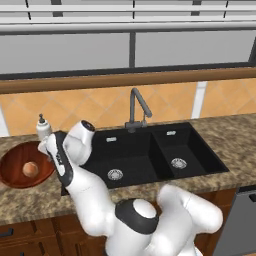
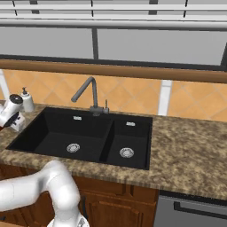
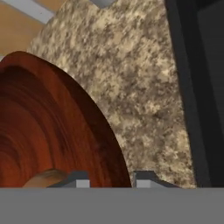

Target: Pick the onion from the sink and place it in the bowl. Then pick the bowl and place it in the microwave. Then close the microwave door and press the start button.

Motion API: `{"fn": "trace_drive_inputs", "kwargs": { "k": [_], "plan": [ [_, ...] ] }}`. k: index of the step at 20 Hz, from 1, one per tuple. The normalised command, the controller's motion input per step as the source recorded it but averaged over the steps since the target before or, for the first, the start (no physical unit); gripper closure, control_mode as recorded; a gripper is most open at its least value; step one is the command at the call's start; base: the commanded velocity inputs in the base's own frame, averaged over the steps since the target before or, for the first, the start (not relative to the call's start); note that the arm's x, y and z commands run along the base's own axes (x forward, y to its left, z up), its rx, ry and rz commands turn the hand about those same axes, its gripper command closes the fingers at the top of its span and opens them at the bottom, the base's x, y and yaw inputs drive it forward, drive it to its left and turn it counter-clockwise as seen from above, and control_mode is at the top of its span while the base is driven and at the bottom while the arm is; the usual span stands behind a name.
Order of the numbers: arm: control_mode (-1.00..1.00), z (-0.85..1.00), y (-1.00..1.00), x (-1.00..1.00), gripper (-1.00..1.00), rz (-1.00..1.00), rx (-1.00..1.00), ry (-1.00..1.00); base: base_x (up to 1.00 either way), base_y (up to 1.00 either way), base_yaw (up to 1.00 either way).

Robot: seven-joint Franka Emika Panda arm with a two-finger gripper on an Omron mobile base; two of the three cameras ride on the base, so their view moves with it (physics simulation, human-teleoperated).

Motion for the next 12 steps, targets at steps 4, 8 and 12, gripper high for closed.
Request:
{"fn": "trace_drive_inputs", "kwargs": {
  "k": [4,8,12],
  "plan": [
    [-1.0,0.9,-0.46,-0.73,1.0,-0.12,0.07,-0.1,0.0,0.0,0.0],
    [-1.0,0.62,-0.55,-0.44,1.0,-0.14,0.14,-0.02,0.0,0.0,0.0],
    [-1.0,0.42,-0.71,-0.25,1.0,-0.15,0.17,0.0,0.0,0.0,0.0]
  ]
}}
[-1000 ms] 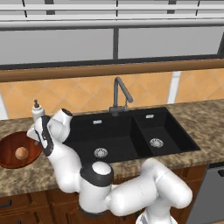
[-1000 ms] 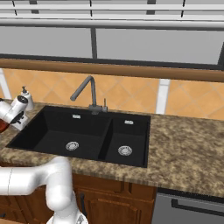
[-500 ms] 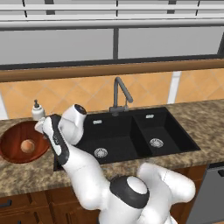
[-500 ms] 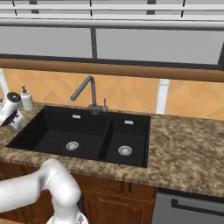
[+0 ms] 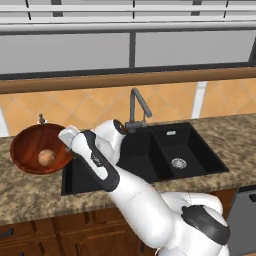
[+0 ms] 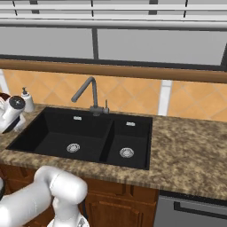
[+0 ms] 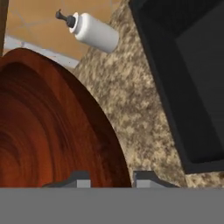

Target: Pick the onion from the sink and place it in the bowl. Then pick the bowl and place it in the microwave. Then close the microwave door and press the start button.

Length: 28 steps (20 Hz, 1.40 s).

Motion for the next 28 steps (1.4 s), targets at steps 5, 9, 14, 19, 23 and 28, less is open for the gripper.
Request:
{"fn": "trace_drive_inputs", "kwargs": {
  "k": [5,9,14,19,23,28],
  "plan": [
    [-1.0,0.94,-0.63,-0.33,1.0,-0.17,0.13,0.0,0.0,0.0,0.0],
    [-1.0,0.99,-0.57,-0.34,1.0,-0.14,0.15,0.02,0.0,0.0,0.0],
    [-1.0,0.95,-0.28,-0.48,1.0,-0.08,0.1,0.22,0.0,0.0,0.0],
    [-1.0,0.54,-0.2,-0.73,1.0,-0.19,0.04,0.27,0.0,0.0,0.0],
    [-1.0,0.02,-0.92,-0.42,1.0,-0.12,-0.05,0.06,0.0,0.0,0.0],
    [-1.0,-0.01,-0.98,-0.23,1.0,-0.03,-0.11,0.0,0.0,0.0,0.0]
  ]
}}
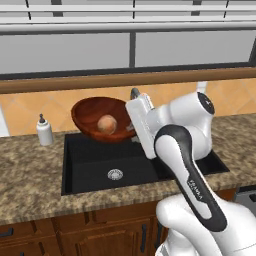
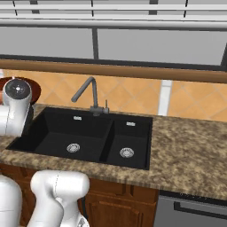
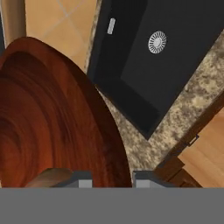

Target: Pick the onion from the sink and place it in the bowl. Then pick the bowl and place it in the microwave. Then close the microwave door and press the start button.

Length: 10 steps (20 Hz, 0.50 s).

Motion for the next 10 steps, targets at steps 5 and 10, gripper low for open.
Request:
{"fn": "trace_drive_inputs", "kwargs": {
  "k": [5,10],
  "plan": [
    [-1.0,0.2,-1.0,-0.38,1.0,-0.02,-0.06,0.0,0.0,0.0,0.0],
    [-1.0,0.04,-0.29,-0.32,1.0,-0.09,0.01,0.0,0.0,0.0,0.0]
  ]
}}
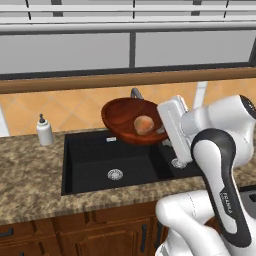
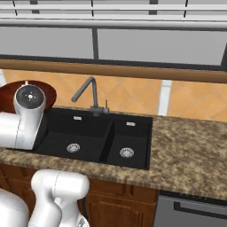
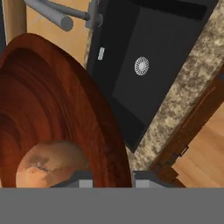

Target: Pick the onion from the sink and place it in the bowl. Then pick the bowl and place it in the microwave. Then close the microwave door and press the start button.

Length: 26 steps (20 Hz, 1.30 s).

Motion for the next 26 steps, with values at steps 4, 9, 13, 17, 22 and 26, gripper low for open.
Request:
{"fn": "trace_drive_inputs", "kwargs": {
  "k": [4,9,13,17,22,26],
  "plan": [
    [-1.0,0.04,-0.21,-0.13,1.0,-0.11,0.0,0.0,0.0,0.0,0.0],
    [-1.0,0.24,-0.3,-0.19,1.0,-0.15,0.0,0.0,0.0,0.0,0.0],
    [1.0,0.04,-0.05,0.0,1.0,-0.05,0.0,0.0,-0.2,0.13,-0.11],
    [1.0,0.0,0.0,0.0,1.0,0.0,0.0,0.0,-0.56,0.22,-0.54],
    [1.0,0.0,0.0,0.0,1.0,0.0,0.0,0.0,-0.56,0.09,-0.86],
    [1.0,0.0,0.0,0.0,1.0,0.0,0.0,0.0,-0.27,0.0,-0.97]
  ]
}}
